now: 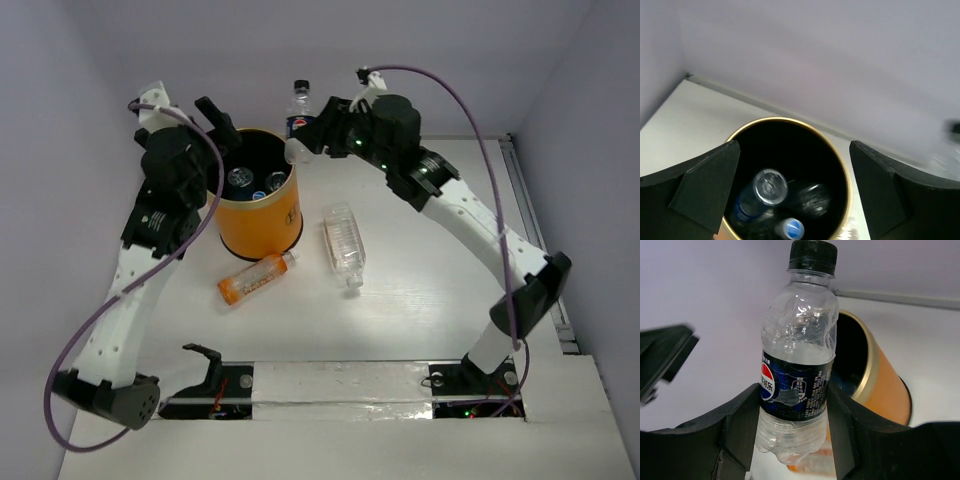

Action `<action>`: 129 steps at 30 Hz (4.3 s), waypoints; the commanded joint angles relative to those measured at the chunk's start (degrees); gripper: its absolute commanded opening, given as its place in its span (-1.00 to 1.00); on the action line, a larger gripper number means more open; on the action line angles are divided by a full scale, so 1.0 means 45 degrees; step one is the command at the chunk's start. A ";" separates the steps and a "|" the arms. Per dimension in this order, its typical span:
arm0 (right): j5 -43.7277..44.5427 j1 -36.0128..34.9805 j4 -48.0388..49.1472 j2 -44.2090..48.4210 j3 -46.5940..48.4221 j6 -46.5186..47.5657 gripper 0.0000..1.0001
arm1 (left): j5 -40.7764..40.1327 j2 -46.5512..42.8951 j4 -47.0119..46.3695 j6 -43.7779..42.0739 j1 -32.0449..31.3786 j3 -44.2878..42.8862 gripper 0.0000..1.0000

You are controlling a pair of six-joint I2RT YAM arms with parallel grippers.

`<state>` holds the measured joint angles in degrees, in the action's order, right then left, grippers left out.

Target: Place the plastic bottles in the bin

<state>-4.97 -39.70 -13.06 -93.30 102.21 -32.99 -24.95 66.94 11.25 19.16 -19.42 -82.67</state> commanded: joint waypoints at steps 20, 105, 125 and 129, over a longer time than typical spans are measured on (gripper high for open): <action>0.1065 -0.1822 -0.0361 -0.3197 0.4055 0.2000 0.75 | 0.4545 -0.2081 0.2696 0.1778 0.0019 0.0889 0.32; 0.2882 0.0151 0.0812 1.2528 -1.4449 -0.0675 0.19 | 0.0390 0.1958 0.8007 0.2523 -0.4571 0.5073 0.67; 0.2552 0.0151 0.0949 1.4209 -1.5995 -0.0403 0.22 | 0.0662 0.4303 0.7638 0.0957 -0.4981 0.5560 0.69; 0.1791 0.0151 0.0832 1.4053 -1.5957 -0.0169 0.39 | 0.1030 0.4851 0.7599 0.1172 -0.5097 0.5482 0.67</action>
<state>6.31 -39.35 -11.51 -30.04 30.02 -35.48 -19.62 87.96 43.66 22.87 -41.80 -56.27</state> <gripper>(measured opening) 0.670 0.839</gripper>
